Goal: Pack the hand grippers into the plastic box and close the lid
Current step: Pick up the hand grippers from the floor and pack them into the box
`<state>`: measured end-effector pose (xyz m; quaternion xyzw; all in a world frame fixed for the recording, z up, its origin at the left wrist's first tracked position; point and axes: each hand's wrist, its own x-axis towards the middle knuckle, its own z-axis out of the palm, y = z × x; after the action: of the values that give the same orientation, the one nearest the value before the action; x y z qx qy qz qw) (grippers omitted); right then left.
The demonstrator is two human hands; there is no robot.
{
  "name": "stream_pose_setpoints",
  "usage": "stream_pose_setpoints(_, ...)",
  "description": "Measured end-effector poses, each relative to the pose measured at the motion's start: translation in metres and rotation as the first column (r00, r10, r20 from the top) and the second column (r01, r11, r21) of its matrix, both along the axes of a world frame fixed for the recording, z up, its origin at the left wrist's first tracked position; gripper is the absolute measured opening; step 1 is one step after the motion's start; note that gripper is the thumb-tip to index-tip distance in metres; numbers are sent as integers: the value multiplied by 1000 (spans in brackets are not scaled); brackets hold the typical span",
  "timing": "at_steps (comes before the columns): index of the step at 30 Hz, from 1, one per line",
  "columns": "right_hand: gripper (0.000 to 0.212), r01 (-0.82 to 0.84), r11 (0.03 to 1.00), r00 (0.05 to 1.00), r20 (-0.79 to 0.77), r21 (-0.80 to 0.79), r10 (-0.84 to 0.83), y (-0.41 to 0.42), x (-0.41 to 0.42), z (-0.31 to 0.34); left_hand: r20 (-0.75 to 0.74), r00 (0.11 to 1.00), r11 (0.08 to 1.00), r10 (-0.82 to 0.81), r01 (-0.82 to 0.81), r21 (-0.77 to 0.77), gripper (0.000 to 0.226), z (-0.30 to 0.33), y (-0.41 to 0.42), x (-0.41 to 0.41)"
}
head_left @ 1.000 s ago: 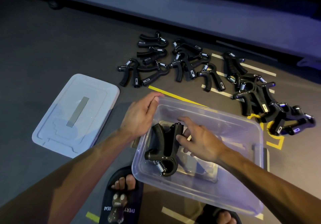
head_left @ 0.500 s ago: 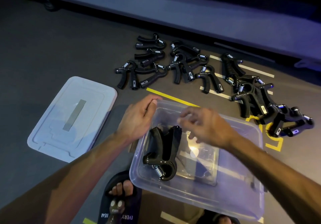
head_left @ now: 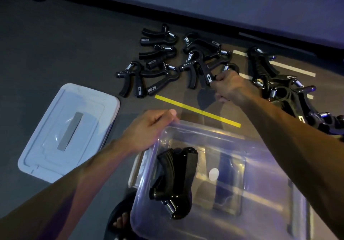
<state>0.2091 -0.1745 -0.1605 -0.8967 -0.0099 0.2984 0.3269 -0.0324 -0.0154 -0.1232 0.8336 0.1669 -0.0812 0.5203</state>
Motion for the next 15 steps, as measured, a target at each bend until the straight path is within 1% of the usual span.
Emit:
stream_pose_setpoints(2,31,42,999,999,6,16,-43,10,12,-16,-8,1000,1000,-20,20,-14,49,-2,1,3)
stream_pose_setpoints(6,24,98,992,995,-38,78,-96,26,19,-29,2,999,998,-42,42,-37,46,-6,2,5)
stream_pose_setpoints(8,29,117,987,992,-54,113,-111,29,17,-30,9,999,998,-51,52,-30,46,-7,3,5)
stream_pose_setpoints(9,31,115,983,993,-38,143,-111,30,16,-29,12,999,998,-53,53,-29,46,-7,3,5)
stream_pose_setpoints(11,30,89,966,995,16,242,-95,30,12,-21,17,999,998,-46,47,-36,45,-6,2,5)
stream_pose_setpoints(13,21,46,928,997,41,370,-66,30,7,-4,18,999,999,-39,39,-30,47,-5,2,4)
stream_pose_setpoints(15,13,43,893,997,37,449,-66,30,1,17,27,999,999,-32,32,3,45,-4,2,3)
